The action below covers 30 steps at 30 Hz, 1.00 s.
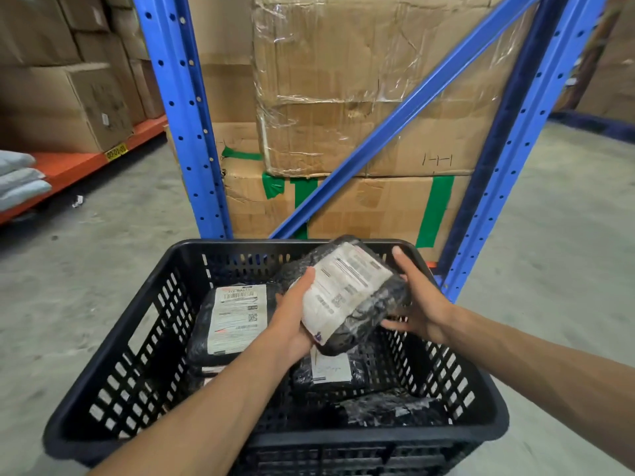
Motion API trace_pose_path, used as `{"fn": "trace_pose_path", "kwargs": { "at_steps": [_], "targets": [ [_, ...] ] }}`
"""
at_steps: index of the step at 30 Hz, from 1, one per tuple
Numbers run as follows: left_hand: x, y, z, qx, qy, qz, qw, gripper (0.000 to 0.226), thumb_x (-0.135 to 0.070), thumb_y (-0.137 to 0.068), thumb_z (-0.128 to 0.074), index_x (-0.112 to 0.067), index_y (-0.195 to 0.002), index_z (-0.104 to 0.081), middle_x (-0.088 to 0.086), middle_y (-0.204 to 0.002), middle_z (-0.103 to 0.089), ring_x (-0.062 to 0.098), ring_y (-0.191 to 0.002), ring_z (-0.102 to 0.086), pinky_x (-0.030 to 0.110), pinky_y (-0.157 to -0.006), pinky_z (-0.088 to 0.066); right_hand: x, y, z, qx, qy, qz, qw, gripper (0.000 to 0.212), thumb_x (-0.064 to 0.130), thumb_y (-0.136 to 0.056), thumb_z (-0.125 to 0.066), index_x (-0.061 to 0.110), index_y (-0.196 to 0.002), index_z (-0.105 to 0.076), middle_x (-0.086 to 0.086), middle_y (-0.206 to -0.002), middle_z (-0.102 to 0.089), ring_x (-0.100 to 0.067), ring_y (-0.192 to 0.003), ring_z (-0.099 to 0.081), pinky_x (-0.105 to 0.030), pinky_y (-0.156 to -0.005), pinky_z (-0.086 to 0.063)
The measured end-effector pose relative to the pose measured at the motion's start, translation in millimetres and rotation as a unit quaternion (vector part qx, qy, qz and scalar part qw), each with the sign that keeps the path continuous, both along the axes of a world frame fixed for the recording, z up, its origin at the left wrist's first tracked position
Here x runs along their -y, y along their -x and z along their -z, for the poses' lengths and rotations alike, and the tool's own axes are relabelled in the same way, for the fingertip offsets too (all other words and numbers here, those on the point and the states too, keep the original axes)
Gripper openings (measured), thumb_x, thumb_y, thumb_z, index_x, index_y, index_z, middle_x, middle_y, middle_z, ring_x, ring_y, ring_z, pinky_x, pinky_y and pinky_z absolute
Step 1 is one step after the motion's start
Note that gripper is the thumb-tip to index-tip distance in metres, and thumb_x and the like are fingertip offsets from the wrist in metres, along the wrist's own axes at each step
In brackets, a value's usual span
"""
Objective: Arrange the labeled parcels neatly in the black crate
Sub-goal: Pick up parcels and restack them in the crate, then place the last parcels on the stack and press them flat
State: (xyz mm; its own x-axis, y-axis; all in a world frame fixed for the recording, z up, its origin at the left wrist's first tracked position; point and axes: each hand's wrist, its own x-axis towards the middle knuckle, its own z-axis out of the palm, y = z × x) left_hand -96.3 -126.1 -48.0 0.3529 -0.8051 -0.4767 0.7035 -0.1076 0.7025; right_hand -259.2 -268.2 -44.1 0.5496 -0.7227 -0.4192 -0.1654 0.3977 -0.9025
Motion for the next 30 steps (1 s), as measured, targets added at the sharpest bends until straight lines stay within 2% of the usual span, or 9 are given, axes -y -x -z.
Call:
{"fn": "trace_pose_path", "kwargs": {
  "at_steps": [2,5,9,11,16,20,22,25,30],
  "targets": [
    [-3.3,1.0,-4.2,-0.007,0.004,-0.032,0.999,0.059,-0.042,-0.088,-0.066,-0.011,-0.137,-0.057,0.015,-0.112,-0.076,0.031,-0.100,-0.073,0.046,-0.079,-0.061,-10.0,5.1,10.6,0.003,-0.028,-0.027,0.999,0.087,0.084,-0.059,-0.071,0.022,-0.118,-0.072,-0.013,-0.114,-0.078,-0.033,-0.096,-0.078,-0.042,-0.074,-0.062],
    [-5.8,-2.9,-1.5,-0.013,-0.032,-0.053,0.998,0.086,-0.037,-0.083,-0.075,-0.013,-0.152,-0.031,0.018,-0.124,-0.070,0.034,-0.107,-0.070,0.053,-0.091,-0.055,-19.8,1.2,10.5,0.032,-0.014,-0.065,0.997,0.068,0.064,-0.057,-0.087,0.018,-0.106,-0.078,-0.002,-0.091,-0.083,-0.023,-0.079,-0.080,-0.034,-0.065,-0.062],
    [-17.8,-2.3,15.0,0.002,-0.143,-0.024,0.989,0.044,-0.028,-0.081,-0.077,-0.007,-0.114,-0.059,0.020,-0.094,-0.072,0.033,-0.079,-0.072,0.038,-0.059,-0.062,-7.8,-17.6,12.8,0.017,-0.016,0.013,1.000,0.047,0.016,-0.086,-0.078,0.003,-0.126,-0.057,-0.015,-0.103,-0.078,-0.023,-0.078,-0.075,-0.033,-0.060,-0.061],
    [-20.6,-1.5,25.2,0.041,-0.191,0.010,0.981,0.037,-0.019,-0.085,-0.074,-0.005,-0.116,-0.060,0.017,-0.101,-0.070,0.031,-0.084,-0.070,0.037,-0.071,-0.061,-0.4,-24.4,19.6,-0.028,-0.008,0.028,0.999,0.035,0.004,-0.092,-0.068,-0.002,-0.124,-0.055,-0.019,-0.107,-0.075,-0.028,-0.083,-0.074,-0.035,-0.059,-0.062],
    [-9.0,-2.0,39.1,0.158,-0.261,0.085,0.948,0.045,-0.006,-0.094,-0.060,-0.006,-0.136,-0.045,0.015,-0.142,-0.050,0.032,-0.121,-0.056,0.036,-0.095,-0.053,3.9,-33.1,44.0,-0.113,0.006,0.031,0.993,0.031,-0.006,-0.094,-0.057,-0.013,-0.124,-0.059,-0.027,-0.110,-0.073,-0.041,-0.099,-0.072,-0.052,-0.091,-0.058],
    [3.1,1.2,42.1,0.119,-0.287,0.128,0.942,0.004,-0.004,-0.097,-0.052,-0.004,-0.098,-0.056,0.012,-0.085,-0.063,0.024,-0.072,-0.062,0.029,-0.053,-0.057,14.6,-45.0,50.8,-0.149,0.022,0.033,0.988,0.027,-0.007,-0.097,-0.050,-0.010,-0.121,-0.061,-0.026,-0.104,-0.071,-0.036,-0.083,-0.069,-0.050,-0.085,-0.059],
    [8.0,1.8,48.3,0.107,-0.298,0.130,0.939,0.009,-0.009,-0.098,-0.050,-0.007,-0.095,-0.059,0.008,-0.078,-0.063,0.021,-0.070,-0.061,0.035,-0.055,-0.057,18.1,-51.8,59.1,-0.176,0.028,0.028,0.984,0.028,-0.007,-0.098,-0.047,-0.004,-0.123,-0.061,-0.026,-0.115,-0.070,-0.035,-0.087,-0.069,-0.049,-0.085,-0.059],
    [11.8,-1.9,63.4,0.139,-0.322,0.133,0.927,0.023,-0.011,-0.096,-0.051,-0.012,-0.118,-0.057,0.007,-0.120,-0.065,0.022,-0.109,-0.060,0.041,-0.088,-0.053,12.9,-62.1,80.1,-0.204,0.017,-0.004,0.979,0.038,-0.008,-0.098,-0.048,0.008,-0.132,-0.056,-0.022,-0.128,-0.067,-0.033,-0.104,-0.068,-0.045,-0.092,-0.057],
    [12.3,-9.1,74.3,0.172,-0.333,0.143,0.916,0.048,-0.010,-0.093,-0.052,-0.018,-0.140,-0.046,0.005,-0.152,-0.041,0.026,-0.134,-0.043,0.040,-0.081,-0.056,-8.9,-81.1,96.6,-0.195,-0.013,-0.036,0.980,0.059,-0.003,-0.097,-0.054,0.018,-0.150,-0.043,-0.012,-0.111,-0.072,-0.023,-0.087,-0.070,-0.032,-0.079,-0.059]
  ]
}}
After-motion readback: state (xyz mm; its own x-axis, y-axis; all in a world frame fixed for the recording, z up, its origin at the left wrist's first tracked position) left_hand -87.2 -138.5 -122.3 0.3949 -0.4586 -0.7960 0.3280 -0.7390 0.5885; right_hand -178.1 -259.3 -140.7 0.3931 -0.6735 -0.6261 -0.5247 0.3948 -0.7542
